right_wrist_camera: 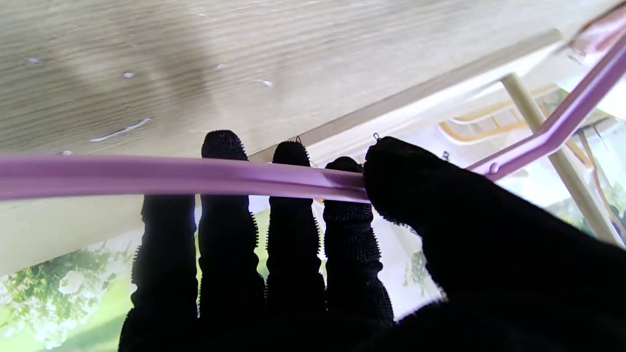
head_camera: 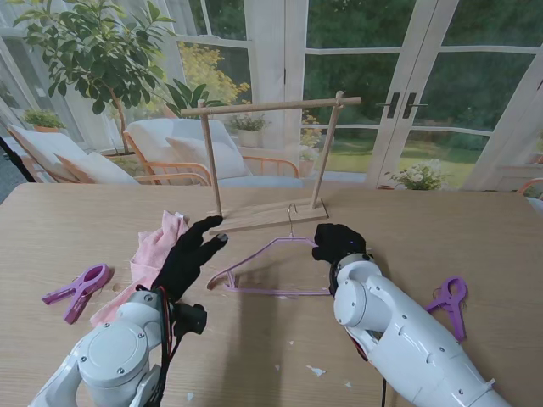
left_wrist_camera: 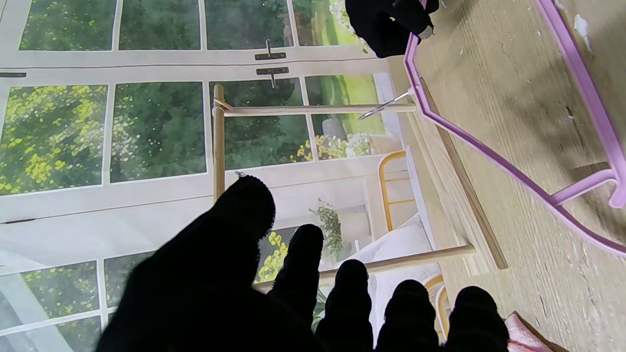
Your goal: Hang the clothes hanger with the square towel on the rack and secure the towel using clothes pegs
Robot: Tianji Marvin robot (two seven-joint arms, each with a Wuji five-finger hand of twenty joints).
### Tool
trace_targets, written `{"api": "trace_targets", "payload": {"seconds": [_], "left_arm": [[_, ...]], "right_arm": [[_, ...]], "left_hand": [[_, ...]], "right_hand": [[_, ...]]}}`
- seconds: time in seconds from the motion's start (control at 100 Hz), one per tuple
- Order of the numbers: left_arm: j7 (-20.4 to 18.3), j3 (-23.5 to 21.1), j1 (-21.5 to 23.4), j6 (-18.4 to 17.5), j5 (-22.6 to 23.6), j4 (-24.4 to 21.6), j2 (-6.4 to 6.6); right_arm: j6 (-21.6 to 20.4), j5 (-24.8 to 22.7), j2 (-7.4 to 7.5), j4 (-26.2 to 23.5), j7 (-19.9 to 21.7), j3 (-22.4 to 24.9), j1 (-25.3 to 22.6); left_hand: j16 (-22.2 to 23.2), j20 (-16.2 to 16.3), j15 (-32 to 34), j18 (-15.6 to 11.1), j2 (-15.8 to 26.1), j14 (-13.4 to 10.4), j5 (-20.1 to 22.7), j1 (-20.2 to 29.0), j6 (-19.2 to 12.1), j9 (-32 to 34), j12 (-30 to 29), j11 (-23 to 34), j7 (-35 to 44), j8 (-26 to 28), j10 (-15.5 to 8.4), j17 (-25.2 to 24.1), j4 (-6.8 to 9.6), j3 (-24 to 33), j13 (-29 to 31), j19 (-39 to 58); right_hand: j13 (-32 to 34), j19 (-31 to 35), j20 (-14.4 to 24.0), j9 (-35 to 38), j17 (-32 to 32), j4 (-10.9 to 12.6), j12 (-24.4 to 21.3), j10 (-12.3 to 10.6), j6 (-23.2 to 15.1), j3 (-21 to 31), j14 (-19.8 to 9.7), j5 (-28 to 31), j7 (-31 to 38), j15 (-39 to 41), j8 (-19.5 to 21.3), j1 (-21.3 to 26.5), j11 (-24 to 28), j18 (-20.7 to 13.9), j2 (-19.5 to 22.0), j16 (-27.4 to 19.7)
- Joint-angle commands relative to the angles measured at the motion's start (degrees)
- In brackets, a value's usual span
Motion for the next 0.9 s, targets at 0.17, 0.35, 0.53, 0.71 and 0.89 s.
{"api": "trace_targets", "payload": {"seconds": [0.17,0.35,0.53,0.71,0.89], "left_arm": [[-0.65,-0.15,0.27,0.04,-0.25,-0.33,-0.28],[-0.66,-0.18,0.27,0.07,-0.29,-0.34,-0.28],[-0.64,-0.16,0.22,0.14,-0.26,-0.29,-0.29],[-0.55,-0.14,0.16,0.2,-0.24,-0.28,-0.32],[-0.5,-0.12,0.11,0.22,-0.19,-0.26,-0.33]], "right_arm": [[0.34,4.51,-0.19,-6.42,2.62,3.53,-3.39],[-0.58,13.02,-1.13,-9.3,2.67,6.37,-5.41],[-1.49,19.33,-2.09,-10.66,1.72,7.94,-6.72],[-2.18,24.51,-3.2,-11.57,-0.47,9.06,-7.83],[-3.54,29.63,-4.49,-11.41,-3.31,9.79,-8.19]], "left_hand": [[0.83,0.69,-0.35,-1.4,-0.6,-1.7,-1.11,1.07,-0.28,0.31,0.71,1.0,0.17,0.13,-0.71,0.08,0.67,0.16,-0.77,-0.52],[0.89,0.69,-0.35,-1.37,-0.62,-1.72,-1.19,1.03,-0.25,0.36,0.68,1.14,0.17,0.1,-0.64,0.07,0.68,0.16,-0.76,-0.52],[0.92,0.7,-0.36,-1.39,-0.6,-1.69,-1.22,0.99,-0.23,0.42,0.62,1.23,0.19,0.09,-0.61,0.08,0.67,0.16,-0.78,-0.51],[0.94,0.72,-0.36,-1.37,-0.56,-1.68,-1.28,1.0,-0.22,0.41,0.56,1.27,0.18,0.07,-0.64,0.06,0.67,0.13,-0.76,-0.5],[0.95,0.73,-0.36,-1.36,-0.57,-1.7,-1.39,0.99,-0.24,0.43,0.54,1.33,0.18,0.06,-0.64,0.07,0.67,0.1,-0.76,-0.49]], "right_hand": [[5.04,4.82,16.69,3.48,3.4,4.02,-0.32,2.22,-3.8,1.01,1.31,-1.21,0.7,1.81,1.85,2.93,0.24,2.01,2.07,0.12],[5.03,8.66,17.12,2.48,4.63,3.55,0.58,2.54,-5.52,-2.18,1.61,-2.9,-0.58,6.17,3.52,6.18,3.11,2.36,4.6,2.23],[3.21,15.67,19.65,0.28,6.85,3.13,2.84,2.07,-8.31,-5.61,1.67,-3.84,-2.07,15.74,5.08,7.81,10.42,1.8,6.95,6.88],[3.34,30.05,25.09,-1.75,12.39,2.66,9.45,1.63,-9.46,-8.29,1.72,-4.79,-2.93,30.39,5.11,7.56,21.74,-2.36,8.34,13.05],[8.39,45.96,25.52,-3.08,23.46,1.63,15.71,0.84,-4.23,-9.61,0.87,-7.81,-1.54,43.47,0.06,4.66,30.65,-9.21,7.57,16.39]]}}
